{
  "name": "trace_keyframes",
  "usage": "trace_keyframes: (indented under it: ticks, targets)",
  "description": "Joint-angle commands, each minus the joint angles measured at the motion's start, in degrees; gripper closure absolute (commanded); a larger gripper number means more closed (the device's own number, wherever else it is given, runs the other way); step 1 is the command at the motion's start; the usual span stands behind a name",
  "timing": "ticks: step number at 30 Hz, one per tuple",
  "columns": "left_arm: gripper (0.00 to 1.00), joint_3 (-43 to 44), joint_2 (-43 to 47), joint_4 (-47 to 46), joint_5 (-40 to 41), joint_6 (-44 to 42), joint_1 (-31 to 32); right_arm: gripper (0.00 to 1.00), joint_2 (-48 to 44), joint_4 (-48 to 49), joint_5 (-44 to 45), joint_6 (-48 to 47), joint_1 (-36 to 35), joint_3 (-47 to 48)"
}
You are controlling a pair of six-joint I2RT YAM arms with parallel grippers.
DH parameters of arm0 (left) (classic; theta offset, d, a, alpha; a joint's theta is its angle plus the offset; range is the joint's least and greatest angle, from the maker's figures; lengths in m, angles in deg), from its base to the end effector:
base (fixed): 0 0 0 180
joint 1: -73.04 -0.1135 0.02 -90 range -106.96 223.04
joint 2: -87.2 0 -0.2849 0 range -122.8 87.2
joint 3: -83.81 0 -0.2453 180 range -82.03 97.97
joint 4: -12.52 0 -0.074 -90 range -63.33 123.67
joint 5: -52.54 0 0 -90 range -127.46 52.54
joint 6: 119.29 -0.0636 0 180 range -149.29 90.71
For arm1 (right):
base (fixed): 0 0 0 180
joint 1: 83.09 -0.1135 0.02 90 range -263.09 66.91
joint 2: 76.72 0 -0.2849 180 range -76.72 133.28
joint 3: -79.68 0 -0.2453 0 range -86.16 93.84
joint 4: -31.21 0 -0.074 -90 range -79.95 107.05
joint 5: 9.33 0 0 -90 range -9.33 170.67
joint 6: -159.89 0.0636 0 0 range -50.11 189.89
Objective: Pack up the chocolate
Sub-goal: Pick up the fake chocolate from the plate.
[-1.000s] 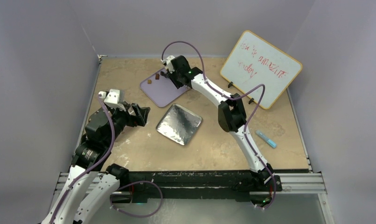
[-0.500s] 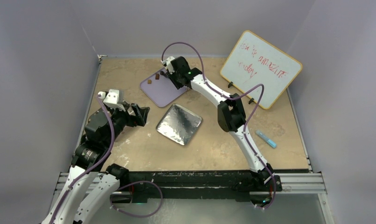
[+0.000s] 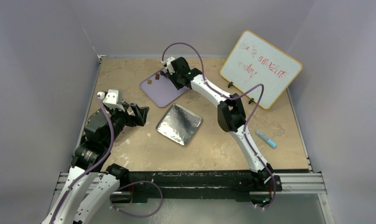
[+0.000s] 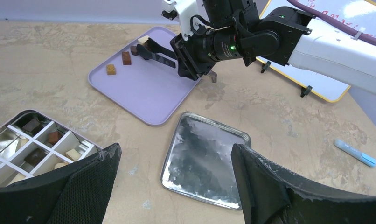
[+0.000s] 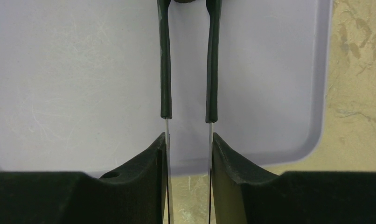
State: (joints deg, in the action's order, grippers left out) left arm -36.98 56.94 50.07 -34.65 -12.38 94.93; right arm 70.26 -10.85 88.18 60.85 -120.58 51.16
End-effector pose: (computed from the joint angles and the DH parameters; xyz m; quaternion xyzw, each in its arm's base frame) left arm 0.1167 -0.0435 0.3552 0.0170 0.7579 -0.1990 0.6211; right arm 0.4907 0.3659 0.2044 -0.3270 0.8338 0.0514 0.4418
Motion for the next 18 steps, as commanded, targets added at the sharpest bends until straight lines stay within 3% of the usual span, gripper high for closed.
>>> trace_keyframes:
  ticks: [1,18]
  targets:
    - [0.14,-0.54,0.46,-1.3,0.45,-0.12,0.08,0.64,-3.48,-0.49,-1.52,0.24,-0.63,-0.79]
    - [0.14,-0.54,0.55,-1.07,1.31,-0.18,0.08,0.66,-7.58,-0.25,-1.21,0.16,-3.52,-5.15]
